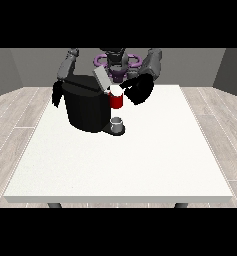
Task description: Insert the coffee pod into the coffee machine and close the lid
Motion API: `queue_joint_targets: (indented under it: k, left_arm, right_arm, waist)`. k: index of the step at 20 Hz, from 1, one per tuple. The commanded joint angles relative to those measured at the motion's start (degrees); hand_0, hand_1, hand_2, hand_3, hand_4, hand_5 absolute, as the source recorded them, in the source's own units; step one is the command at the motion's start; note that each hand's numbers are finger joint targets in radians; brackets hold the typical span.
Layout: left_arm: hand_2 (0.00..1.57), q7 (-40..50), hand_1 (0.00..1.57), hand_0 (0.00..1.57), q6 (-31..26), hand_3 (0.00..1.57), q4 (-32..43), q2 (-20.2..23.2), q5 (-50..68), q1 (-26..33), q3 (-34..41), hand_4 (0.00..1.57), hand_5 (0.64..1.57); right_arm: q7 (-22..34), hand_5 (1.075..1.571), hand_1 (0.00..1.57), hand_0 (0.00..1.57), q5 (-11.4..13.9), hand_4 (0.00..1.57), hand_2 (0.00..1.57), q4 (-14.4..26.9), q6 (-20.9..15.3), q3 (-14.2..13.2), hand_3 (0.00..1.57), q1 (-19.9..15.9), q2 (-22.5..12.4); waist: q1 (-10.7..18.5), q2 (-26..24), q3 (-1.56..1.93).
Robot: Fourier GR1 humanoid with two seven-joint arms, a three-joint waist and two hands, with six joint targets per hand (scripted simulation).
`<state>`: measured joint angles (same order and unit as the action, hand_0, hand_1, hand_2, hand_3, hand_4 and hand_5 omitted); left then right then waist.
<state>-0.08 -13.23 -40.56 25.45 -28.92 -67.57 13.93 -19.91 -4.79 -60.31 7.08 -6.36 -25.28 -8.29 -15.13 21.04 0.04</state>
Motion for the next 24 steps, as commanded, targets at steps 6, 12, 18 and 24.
queue_joint_targets:
  k: [6,12,18,24]
  left_arm:
    - [1.38,0.73,1.37,1.37,3.84,1.26,-0.66,-4.48,-0.96,-0.91,-1.78,0.55,1.571]
    - [0.0,-5.12,0.0,0.0,0.9,0.0,-5.06,-12.66,4.62,6.38,-2.02,0.0,1.571]
    - [0.0,-13.08,0.0,0.0,-1.08,0.0,-6.88,-18.43,10.98,19.62,0.11,0.0,1.571]
    - [0.0,-20.5,0.0,0.0,-6.43,0.0,-7.28,-22.65,15.51,36.69,0.2,0.23,1.571]
  right_arm:
    - [-1.8,1.571,0.0,0.0,-0.76,0.24,0.0,5.45,0.3,-2.61,0.0,-2.96,-1.48]
    - [-6.64,1.571,0.0,0.0,-2.66,0.35,0.0,12.42,2.87,-6.27,0.0,3.32,-3.69]
    - [-6.93,1.571,0.0,0.0,-5.16,0.2,0.0,14.93,3.38,-9.58,0.0,8.5,-5.06]
    - [-12.14,1.571,0.0,0.0,-3.3,0.23,0.0,14.85,4.32,-7.81,0.0,19.99,-3.02]
  waist:
    - [1.59,1.02,0.0]
    - [8.26,-5.5,0.03]
    - [15.65,-12.68,-0.04]
    - [18.84,-23.98,-0.06]
